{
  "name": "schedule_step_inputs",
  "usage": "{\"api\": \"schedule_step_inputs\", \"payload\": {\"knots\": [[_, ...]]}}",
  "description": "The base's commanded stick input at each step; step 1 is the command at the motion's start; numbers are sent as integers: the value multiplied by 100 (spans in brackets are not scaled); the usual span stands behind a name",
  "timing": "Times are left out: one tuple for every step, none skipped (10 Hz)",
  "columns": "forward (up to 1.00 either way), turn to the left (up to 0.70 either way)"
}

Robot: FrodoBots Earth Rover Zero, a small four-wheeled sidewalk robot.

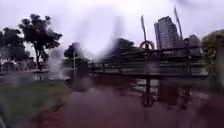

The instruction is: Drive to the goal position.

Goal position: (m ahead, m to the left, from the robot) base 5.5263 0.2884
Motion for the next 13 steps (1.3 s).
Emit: {"api": "schedule_step_inputs", "payload": {"knots": [[95,10],[95,10],[95,10],[95,10],[95,10],[95,10],[95,10],[95,10],[95,10],[95,10],[95,20],[95,29],[95,33]]}}
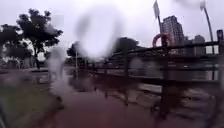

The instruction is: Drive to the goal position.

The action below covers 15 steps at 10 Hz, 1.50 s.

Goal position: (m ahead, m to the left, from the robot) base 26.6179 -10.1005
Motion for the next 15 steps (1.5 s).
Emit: {"api": "schedule_step_inputs", "payload": {"knots": [[95,35],[95,35],[95,35],[95,35],[95,36],[95,37],[95,37],[95,37],[95,37],[95,37],[95,26],[95,3],[95,1],[95,1],[95,1]]}}
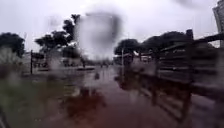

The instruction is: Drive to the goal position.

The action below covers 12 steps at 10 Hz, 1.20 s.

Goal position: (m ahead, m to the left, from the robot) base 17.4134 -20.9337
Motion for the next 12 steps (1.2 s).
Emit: {"api": "schedule_step_inputs", "payload": {"knots": [[95,1],[95,1],[95,1],[95,1],[95,0],[95,0],[95,1],[95,1],[95,1],[95,1],[95,1],[95,1]]}}
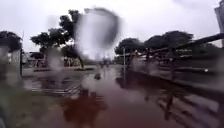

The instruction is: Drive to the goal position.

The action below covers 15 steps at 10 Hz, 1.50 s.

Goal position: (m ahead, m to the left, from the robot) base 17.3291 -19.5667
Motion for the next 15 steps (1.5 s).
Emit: {"api": "schedule_step_inputs", "payload": {"knots": [[95,1],[95,1],[95,1],[95,1],[95,1],[95,1],[95,1],[95,1],[95,1],[95,1],[95,1],[95,1],[95,1],[95,1],[95,1]]}}
